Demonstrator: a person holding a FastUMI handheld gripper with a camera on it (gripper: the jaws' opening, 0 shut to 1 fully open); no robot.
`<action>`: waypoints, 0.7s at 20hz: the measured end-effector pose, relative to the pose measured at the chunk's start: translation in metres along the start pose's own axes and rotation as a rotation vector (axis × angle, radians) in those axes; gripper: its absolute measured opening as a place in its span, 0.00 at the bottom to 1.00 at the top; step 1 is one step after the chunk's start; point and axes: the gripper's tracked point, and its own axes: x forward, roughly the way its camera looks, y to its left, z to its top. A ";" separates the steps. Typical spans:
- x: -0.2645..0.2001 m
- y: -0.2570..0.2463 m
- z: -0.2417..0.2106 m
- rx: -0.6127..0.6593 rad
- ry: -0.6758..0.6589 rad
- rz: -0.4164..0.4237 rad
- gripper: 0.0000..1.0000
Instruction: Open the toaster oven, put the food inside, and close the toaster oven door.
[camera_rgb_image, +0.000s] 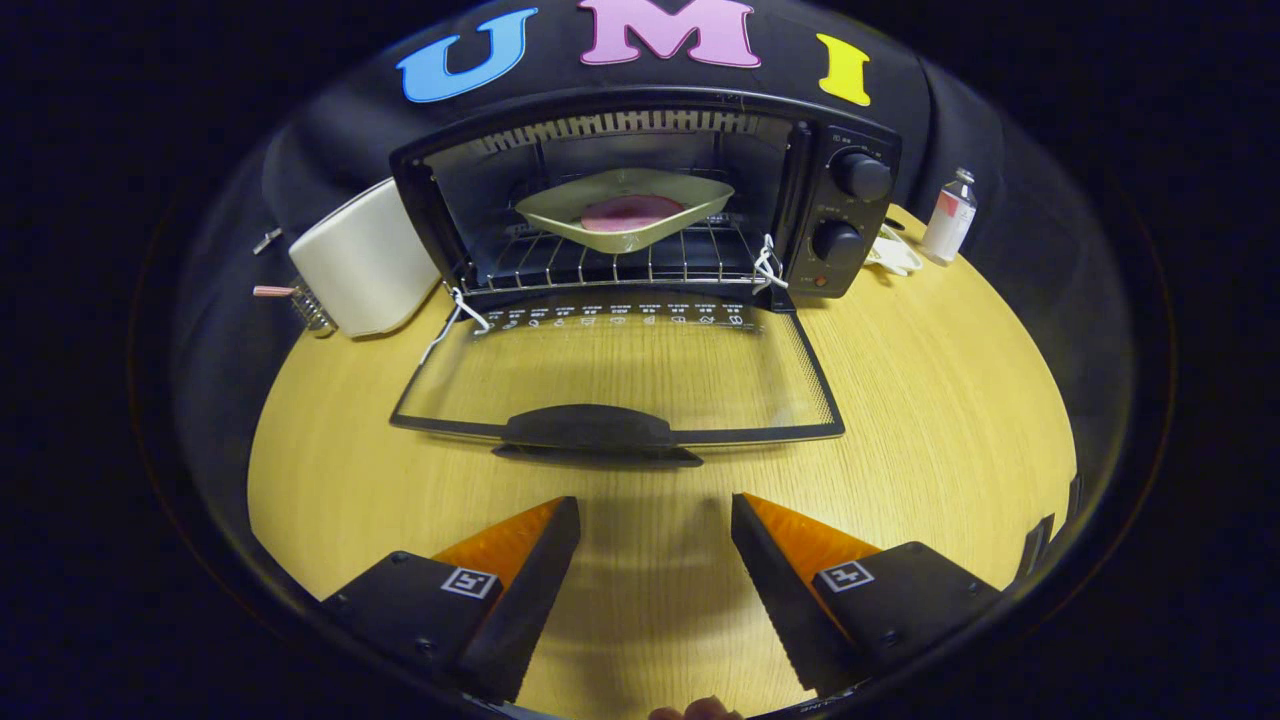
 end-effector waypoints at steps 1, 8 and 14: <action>0.005 0.001 0.001 -0.003 0.001 -0.006 1.00; 0.013 0.013 0.011 0.025 -0.014 -0.016 0.99; -0.032 0.018 0.040 0.055 -0.094 0.048 0.99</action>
